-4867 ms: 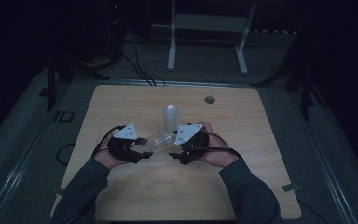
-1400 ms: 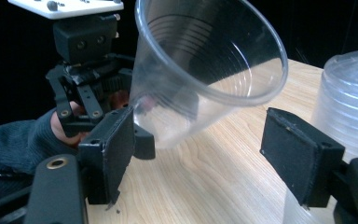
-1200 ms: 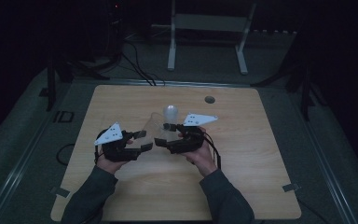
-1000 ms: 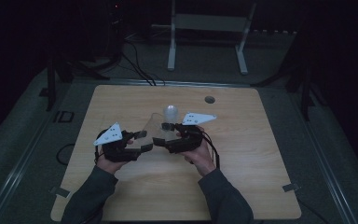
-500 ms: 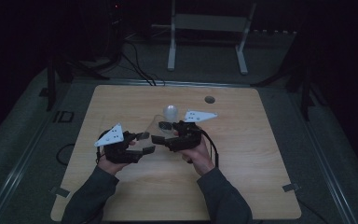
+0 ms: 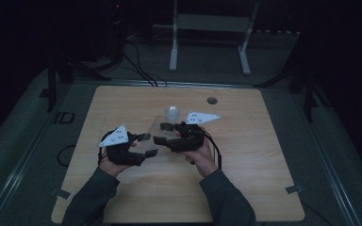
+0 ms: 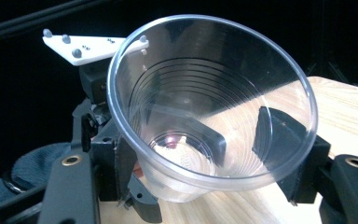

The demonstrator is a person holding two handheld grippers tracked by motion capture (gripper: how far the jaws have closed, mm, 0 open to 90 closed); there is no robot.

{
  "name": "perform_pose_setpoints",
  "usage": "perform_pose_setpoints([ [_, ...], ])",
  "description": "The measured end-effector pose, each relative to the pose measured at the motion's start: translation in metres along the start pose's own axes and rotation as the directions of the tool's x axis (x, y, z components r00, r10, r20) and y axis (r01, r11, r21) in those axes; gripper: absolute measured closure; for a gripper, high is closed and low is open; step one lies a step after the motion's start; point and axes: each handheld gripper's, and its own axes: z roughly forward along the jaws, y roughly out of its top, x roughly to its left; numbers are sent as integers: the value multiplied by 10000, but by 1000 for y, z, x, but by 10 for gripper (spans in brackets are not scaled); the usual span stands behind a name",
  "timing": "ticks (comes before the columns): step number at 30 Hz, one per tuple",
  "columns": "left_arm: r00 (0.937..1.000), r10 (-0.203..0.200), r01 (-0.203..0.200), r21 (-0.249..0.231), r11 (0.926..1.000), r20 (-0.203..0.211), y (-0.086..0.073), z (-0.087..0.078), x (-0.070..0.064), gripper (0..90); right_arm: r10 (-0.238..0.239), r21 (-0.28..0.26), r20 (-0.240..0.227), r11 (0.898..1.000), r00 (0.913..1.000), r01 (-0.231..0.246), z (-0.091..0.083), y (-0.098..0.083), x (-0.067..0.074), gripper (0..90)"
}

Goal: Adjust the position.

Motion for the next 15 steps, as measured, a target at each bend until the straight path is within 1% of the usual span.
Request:
perform_pose_setpoints([
  [5, 9984, 263, -240, 446, 9987, -500, 4, 1, -3, 272, -481, 386, 415, 9982, 9980, 465, -1, 2, 3, 319],
  [8, 9975, 346, -312, 563, 9979, -618, 5, 1, -4, 268, -598, 539, 449, 9969, 9972, 574, 0, 2, 5, 319],
  [9, 9961, 457, -405, 692, 9968, -752, 5, 3, -6, 268, -804, 721, 606, 9945, 9949, 760, 1, 3, 6, 319],
  [11, 9955, 498, -438, 754, 9962, -802, 6, 3, -6, 268, -889, 808, 655, 9932, 9939, 835, 1, 4, 7, 319],
  [12, 9944, 569, -490, 887, 9949, -889, 6, 4, -7, 268, -1129, 1003, 848, 9895, 9900, 1043, 1, 5, 9, 318],
  [15, 9927, 705, -597, 1088, 9923, -978, 6, 5, -8, 268, -1469, 1261, 997, 9829, 9841, 1339, 2, 8, 12, 319],
])
